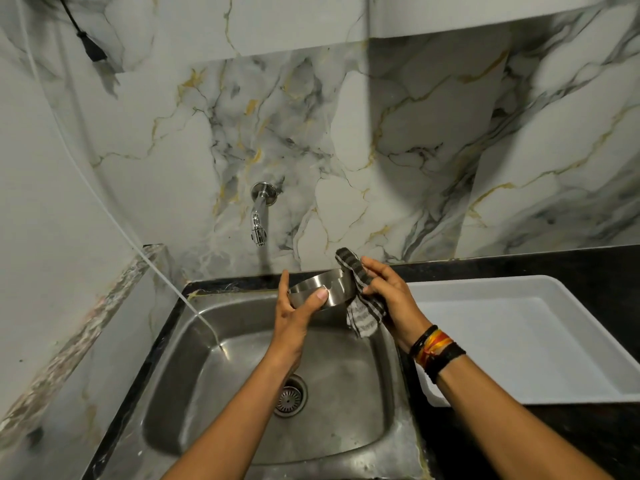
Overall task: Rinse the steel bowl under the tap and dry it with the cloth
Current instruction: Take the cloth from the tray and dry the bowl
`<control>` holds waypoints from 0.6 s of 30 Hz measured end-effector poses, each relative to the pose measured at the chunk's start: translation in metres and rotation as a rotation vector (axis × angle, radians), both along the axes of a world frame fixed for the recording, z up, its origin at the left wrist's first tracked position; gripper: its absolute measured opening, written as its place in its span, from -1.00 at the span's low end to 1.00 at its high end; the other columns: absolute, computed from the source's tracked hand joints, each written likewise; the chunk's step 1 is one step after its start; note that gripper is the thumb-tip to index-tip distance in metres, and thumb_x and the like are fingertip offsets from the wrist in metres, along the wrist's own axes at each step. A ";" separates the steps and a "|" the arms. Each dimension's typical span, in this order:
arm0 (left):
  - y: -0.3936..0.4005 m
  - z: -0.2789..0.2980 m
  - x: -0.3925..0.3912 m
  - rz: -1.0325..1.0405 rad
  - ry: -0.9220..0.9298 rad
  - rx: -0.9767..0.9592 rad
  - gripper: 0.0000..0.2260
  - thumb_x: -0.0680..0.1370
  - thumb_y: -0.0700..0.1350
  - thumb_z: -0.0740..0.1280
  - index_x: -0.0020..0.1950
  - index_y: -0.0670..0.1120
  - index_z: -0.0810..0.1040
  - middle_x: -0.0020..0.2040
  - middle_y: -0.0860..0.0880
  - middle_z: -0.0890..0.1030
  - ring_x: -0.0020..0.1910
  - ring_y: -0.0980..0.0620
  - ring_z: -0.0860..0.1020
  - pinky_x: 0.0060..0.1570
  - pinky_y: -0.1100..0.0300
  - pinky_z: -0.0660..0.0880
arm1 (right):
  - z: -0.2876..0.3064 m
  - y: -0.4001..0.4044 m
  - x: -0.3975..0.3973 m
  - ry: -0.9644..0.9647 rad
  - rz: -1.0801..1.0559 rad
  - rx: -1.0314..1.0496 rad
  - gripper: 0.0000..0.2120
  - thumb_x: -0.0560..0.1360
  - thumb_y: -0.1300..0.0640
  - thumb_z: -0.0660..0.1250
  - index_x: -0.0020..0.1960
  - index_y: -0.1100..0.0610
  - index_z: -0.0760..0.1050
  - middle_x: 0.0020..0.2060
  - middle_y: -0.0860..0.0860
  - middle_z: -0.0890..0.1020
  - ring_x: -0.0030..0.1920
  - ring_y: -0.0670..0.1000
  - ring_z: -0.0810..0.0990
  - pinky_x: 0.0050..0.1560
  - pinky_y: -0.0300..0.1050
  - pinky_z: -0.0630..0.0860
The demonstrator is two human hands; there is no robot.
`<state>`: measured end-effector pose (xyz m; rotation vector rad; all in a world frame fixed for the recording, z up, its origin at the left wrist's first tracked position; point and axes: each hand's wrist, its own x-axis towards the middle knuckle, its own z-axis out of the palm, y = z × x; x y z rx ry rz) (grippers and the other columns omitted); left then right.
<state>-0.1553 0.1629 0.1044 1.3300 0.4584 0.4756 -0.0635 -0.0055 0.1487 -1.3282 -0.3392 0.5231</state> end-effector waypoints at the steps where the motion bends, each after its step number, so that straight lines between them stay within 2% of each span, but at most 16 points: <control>1: -0.001 0.001 0.000 -0.001 -0.004 0.006 0.36 0.03 0.39 0.74 0.73 0.27 0.16 0.62 -0.11 0.43 0.54 -0.11 0.50 0.54 -0.15 0.45 | 0.004 0.001 -0.001 -0.048 0.012 -0.042 -0.36 0.35 0.13 0.32 0.44 0.02 0.53 0.34 0.07 0.62 0.37 0.11 0.57 0.49 0.14 0.42; 2: -0.003 0.001 0.000 0.006 -0.001 0.016 0.36 0.04 0.38 0.75 0.74 0.25 0.15 0.60 -0.08 0.45 0.51 -0.04 0.53 0.47 -0.02 0.52 | 0.006 0.003 -0.004 -0.119 0.020 -0.091 -0.35 0.38 0.12 0.25 0.48 -0.01 0.49 0.40 0.03 0.57 0.41 0.03 0.53 0.52 0.11 0.37; 3: -0.004 0.001 0.000 0.015 0.009 0.031 0.34 0.07 0.34 0.74 0.74 0.23 0.14 0.59 -0.05 0.46 0.47 0.04 0.55 0.35 0.15 0.56 | 0.007 0.006 -0.010 -0.196 0.012 -0.136 -0.34 0.41 0.12 0.18 0.52 -0.07 0.45 0.46 -0.03 0.50 0.42 -0.10 0.49 0.53 -0.01 0.37; 5: -0.006 0.001 0.003 0.018 0.026 0.064 0.27 0.14 0.29 0.69 0.75 0.23 0.11 0.58 0.04 0.40 0.41 0.15 0.53 0.13 0.36 0.52 | 0.005 0.010 -0.030 -0.345 -0.019 -0.180 -0.29 0.49 0.15 0.11 0.63 -0.15 0.24 0.62 -0.12 0.29 0.44 -0.43 0.32 0.43 -0.47 0.26; 6: -0.006 0.001 0.003 0.016 0.028 0.071 0.26 0.15 0.30 0.67 0.75 0.24 0.09 0.56 0.08 0.36 0.40 0.17 0.50 0.10 0.39 0.50 | 0.000 0.011 -0.041 -0.449 -0.036 -0.213 -0.27 0.52 0.17 0.08 0.67 -0.16 0.11 0.67 -0.15 0.15 0.50 -0.49 0.16 0.41 -0.61 0.11; 7: -0.006 0.002 0.003 0.019 0.027 0.069 0.26 0.16 0.31 0.65 0.75 0.24 0.07 0.56 0.08 0.33 0.44 0.15 0.46 0.15 0.36 0.50 | -0.006 0.011 -0.053 -0.573 -0.046 -0.243 -0.25 0.54 0.20 0.08 0.69 -0.13 0.03 0.69 -0.16 0.03 0.58 -0.42 0.02 0.43 -0.62 -0.03; 8: -0.005 0.002 0.003 0.024 0.023 0.060 0.27 0.17 0.31 0.63 0.76 0.22 0.04 0.59 0.05 0.30 0.51 0.09 0.42 0.28 0.27 0.51 | -0.013 0.011 -0.062 -0.702 -0.043 -0.259 -0.23 0.55 0.24 0.09 0.70 -0.09 -0.02 0.69 -0.16 -0.05 0.64 -0.28 -0.08 0.49 -0.55 -0.12; 10: -0.005 0.000 0.001 0.015 0.015 0.025 0.24 0.21 0.29 0.58 0.77 0.16 0.01 0.73 -0.07 0.18 0.65 -0.07 0.32 0.58 -0.06 0.39 | -0.023 0.013 -0.076 -0.885 -0.004 -0.259 -0.16 0.53 0.36 0.14 0.71 -0.03 -0.07 0.70 -0.13 -0.09 0.69 -0.05 -0.19 0.57 -0.41 -0.16; 11: -0.005 -0.002 0.000 0.003 0.019 0.009 0.22 0.22 0.28 0.56 0.77 0.15 0.01 0.76 -0.12 0.12 0.68 -0.11 0.29 0.63 -0.17 0.33 | -0.026 0.014 -0.079 -0.933 0.018 -0.265 -0.13 0.52 0.41 0.16 0.72 -0.02 -0.08 0.70 -0.12 -0.10 0.69 0.00 -0.21 0.58 -0.38 -0.16; 13: -0.005 -0.004 -0.003 -0.009 0.013 -0.013 0.21 0.23 0.28 0.58 0.77 0.13 0.05 0.76 -0.14 0.12 0.69 -0.13 0.28 0.64 -0.24 0.29 | -0.026 0.013 -0.076 -0.974 0.027 -0.285 -0.07 0.49 0.48 0.19 0.72 0.01 -0.10 0.70 -0.11 -0.10 0.69 0.04 -0.21 0.58 -0.38 -0.15; 16: -0.003 -0.002 -0.007 -0.011 0.020 -0.022 0.30 0.12 0.35 0.72 0.75 0.16 0.15 0.65 -0.15 0.39 0.57 -0.12 0.47 0.58 -0.19 0.39 | -0.025 0.010 -0.063 -0.853 -0.046 -0.270 -0.03 0.47 0.51 0.22 0.71 -0.04 -0.06 0.70 -0.14 -0.02 0.69 -0.05 -0.08 0.56 -0.43 -0.07; 18: -0.003 0.003 -0.008 -0.034 0.012 -0.019 0.35 0.04 0.36 0.76 0.73 0.15 0.20 0.52 -0.12 0.56 0.44 -0.08 0.61 0.47 -0.10 0.51 | -0.020 0.008 -0.054 -0.614 -0.081 -0.135 -0.08 0.51 0.50 0.24 0.70 -0.09 0.03 0.65 -0.14 0.22 0.63 -0.13 0.19 0.54 -0.39 0.17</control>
